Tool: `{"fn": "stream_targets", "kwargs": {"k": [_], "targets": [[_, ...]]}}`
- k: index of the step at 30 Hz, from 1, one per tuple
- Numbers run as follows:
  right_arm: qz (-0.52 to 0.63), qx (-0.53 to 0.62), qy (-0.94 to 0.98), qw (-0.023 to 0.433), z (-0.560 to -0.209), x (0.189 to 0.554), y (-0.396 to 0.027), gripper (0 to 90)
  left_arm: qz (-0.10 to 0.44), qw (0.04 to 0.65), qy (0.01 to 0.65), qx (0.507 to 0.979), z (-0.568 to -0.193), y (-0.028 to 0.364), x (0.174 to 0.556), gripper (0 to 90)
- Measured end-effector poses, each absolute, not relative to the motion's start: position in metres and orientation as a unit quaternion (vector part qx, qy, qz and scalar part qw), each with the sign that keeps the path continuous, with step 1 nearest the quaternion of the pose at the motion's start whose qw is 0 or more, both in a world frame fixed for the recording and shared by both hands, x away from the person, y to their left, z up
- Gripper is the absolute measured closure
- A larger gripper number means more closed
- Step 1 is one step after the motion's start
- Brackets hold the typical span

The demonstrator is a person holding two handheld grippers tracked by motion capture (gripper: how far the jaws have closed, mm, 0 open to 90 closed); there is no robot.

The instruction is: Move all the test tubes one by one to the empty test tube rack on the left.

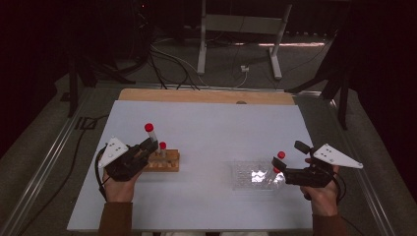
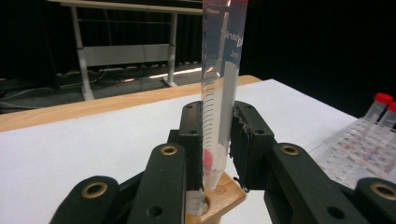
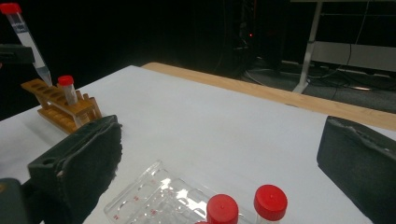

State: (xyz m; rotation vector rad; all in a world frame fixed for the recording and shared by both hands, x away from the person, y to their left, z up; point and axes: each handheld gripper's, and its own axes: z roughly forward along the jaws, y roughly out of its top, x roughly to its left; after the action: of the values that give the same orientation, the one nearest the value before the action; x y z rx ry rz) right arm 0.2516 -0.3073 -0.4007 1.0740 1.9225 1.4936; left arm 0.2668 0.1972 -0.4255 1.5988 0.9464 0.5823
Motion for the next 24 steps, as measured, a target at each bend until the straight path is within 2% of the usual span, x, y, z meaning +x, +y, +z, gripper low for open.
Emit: {"fn": "stream_targets", "kwargs": {"k": [11,24], "targets": [[0.547,0.392,0.7,0.238,-0.401,0.251,-0.309,0.0,0.265,0.528,0.426,0.685,-0.447,0.203,0.275,76.1],[0.55,0.391,0.698,0.238,-0.4,0.25,-0.31,0.0,0.26,0.502,0.439,0.699,-0.467,0.203,0.277,75.9]]}}
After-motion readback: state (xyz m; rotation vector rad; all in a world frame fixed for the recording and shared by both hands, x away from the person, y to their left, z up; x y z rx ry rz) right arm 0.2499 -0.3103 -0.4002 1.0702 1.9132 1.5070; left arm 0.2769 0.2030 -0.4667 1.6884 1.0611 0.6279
